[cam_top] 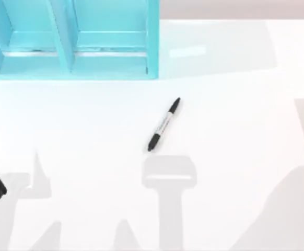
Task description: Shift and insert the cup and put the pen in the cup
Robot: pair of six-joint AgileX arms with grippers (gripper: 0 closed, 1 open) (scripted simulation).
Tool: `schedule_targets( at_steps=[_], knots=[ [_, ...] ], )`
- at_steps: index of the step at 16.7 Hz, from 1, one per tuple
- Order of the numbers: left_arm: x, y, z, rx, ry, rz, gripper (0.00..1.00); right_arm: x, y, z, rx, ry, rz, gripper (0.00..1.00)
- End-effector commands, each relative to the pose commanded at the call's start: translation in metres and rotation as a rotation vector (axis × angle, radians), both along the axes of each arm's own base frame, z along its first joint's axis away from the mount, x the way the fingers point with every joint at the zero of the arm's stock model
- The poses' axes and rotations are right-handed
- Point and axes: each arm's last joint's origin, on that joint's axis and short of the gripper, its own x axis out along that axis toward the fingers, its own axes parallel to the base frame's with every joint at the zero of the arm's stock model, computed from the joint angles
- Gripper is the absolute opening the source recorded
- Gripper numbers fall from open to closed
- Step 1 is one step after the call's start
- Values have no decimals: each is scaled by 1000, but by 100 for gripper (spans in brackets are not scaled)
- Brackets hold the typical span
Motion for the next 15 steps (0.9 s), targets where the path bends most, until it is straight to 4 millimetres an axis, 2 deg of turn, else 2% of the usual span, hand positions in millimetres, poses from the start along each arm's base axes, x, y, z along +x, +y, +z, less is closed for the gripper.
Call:
schedule_targets(
  at_steps=[5, 15],
  knots=[
    [0, 0, 0, 0, 0, 0, 100, 0, 0, 0, 0, 0, 0, 2],
    [0, 0, 0, 0, 0, 0, 100, 1, 1, 1, -1, -2, -1, 0]
  ],
)
